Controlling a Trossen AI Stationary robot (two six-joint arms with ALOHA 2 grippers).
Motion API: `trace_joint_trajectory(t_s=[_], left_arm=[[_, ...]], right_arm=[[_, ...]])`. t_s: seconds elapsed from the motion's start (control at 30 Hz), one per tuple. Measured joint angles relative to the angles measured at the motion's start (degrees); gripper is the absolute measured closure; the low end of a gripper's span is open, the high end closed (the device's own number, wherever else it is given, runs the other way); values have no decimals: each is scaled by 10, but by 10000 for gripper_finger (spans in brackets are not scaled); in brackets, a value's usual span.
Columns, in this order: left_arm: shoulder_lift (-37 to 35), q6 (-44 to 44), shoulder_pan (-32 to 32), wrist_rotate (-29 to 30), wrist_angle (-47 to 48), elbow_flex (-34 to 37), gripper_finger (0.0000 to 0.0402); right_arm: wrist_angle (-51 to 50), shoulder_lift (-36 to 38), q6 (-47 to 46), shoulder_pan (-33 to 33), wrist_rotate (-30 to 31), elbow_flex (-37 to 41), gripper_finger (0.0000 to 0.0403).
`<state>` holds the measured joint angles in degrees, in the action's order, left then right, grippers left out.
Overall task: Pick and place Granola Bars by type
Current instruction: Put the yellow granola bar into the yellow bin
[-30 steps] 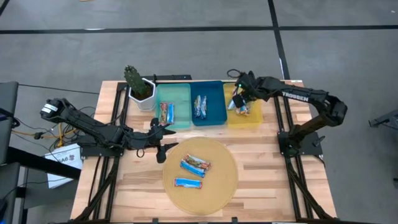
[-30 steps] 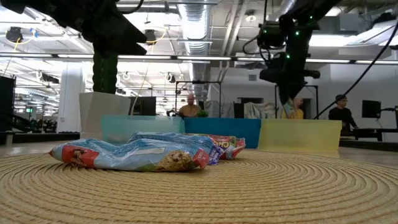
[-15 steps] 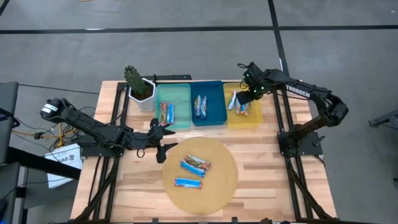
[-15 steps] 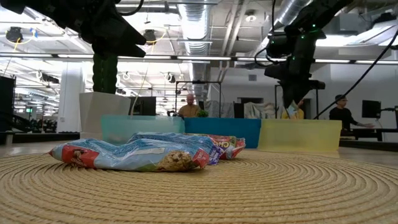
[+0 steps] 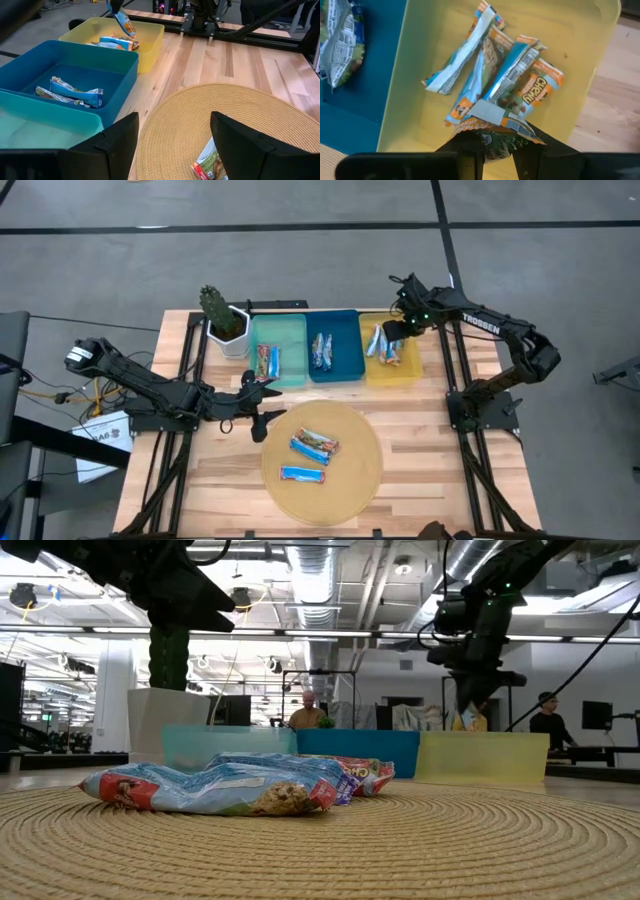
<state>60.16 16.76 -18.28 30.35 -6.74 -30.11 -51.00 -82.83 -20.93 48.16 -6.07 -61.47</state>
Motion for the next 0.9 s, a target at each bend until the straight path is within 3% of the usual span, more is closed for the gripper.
trace_joint_trajectory(t_s=[0.2,0.57,0.9], left_arm=[[0,4,0,0,0,0,164],[0,4,0,0,0,0,164],[0,4,0,0,0,0,164]], right_arm=[[4,-14,0,0,0,0,336],[33,-116,14,12,0,0,336],[53,-140,15,36,22,0,334]])
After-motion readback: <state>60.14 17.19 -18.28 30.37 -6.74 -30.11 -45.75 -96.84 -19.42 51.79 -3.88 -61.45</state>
